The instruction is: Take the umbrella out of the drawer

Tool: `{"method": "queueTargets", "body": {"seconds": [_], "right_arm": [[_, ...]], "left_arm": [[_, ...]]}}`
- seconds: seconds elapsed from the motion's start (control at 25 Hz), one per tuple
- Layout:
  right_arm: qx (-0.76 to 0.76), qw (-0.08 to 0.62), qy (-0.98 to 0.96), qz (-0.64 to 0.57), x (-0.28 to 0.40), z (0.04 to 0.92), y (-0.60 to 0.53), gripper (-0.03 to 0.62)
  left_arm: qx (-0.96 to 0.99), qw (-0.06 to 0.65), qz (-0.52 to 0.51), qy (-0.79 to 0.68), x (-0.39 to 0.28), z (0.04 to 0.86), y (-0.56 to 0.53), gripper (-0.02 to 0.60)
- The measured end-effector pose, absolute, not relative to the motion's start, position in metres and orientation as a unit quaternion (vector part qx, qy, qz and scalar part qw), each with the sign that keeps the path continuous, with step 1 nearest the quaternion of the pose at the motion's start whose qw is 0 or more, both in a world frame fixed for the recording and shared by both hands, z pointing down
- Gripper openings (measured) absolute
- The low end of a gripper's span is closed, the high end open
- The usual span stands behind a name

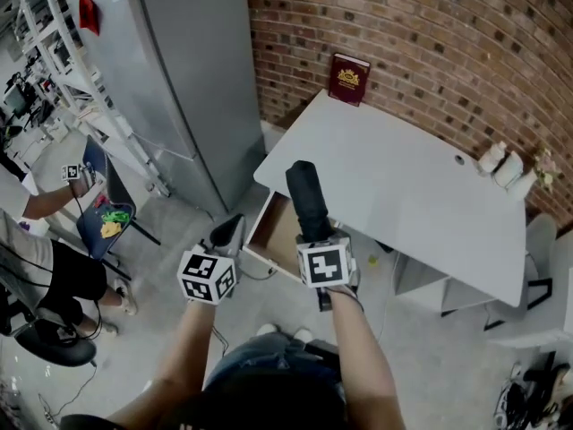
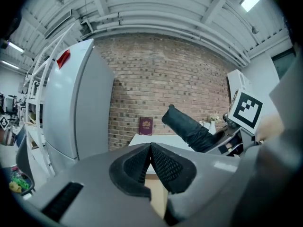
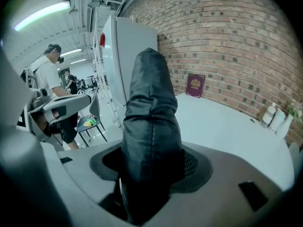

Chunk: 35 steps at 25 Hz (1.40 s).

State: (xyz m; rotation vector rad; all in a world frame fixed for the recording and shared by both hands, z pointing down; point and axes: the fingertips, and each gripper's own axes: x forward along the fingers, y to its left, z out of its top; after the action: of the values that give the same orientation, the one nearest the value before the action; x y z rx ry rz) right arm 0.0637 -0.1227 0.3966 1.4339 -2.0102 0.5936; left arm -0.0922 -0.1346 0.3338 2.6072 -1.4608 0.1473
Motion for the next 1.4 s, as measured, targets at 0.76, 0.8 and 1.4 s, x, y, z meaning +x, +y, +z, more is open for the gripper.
{"method": "queueTargets", "body": {"seconds": [0.76,0.8,1.4], "right_arm": [[0.653,0.062,-0.755,-0.008,0.102,0.214,-0.089,0.254],[0.654,0.049,-0.754,-0.024,0.102,0.209,-0.086,0.255],[0.668,0.008,-0.724,-0.172,0.106,0.163,-0.052,0.255]], "left_arm": [[0.9,-0.03,-0.047,-0.432,-0.095,0.207,-0.145,-0.003],[0.901,-0.035,-0.05,-0.429,-0.094,0.204,-0.144,-0.004],[0.907,-0.104,-0.095,-0.396,-0.085,0.16,-0.125,-0.004]]}}
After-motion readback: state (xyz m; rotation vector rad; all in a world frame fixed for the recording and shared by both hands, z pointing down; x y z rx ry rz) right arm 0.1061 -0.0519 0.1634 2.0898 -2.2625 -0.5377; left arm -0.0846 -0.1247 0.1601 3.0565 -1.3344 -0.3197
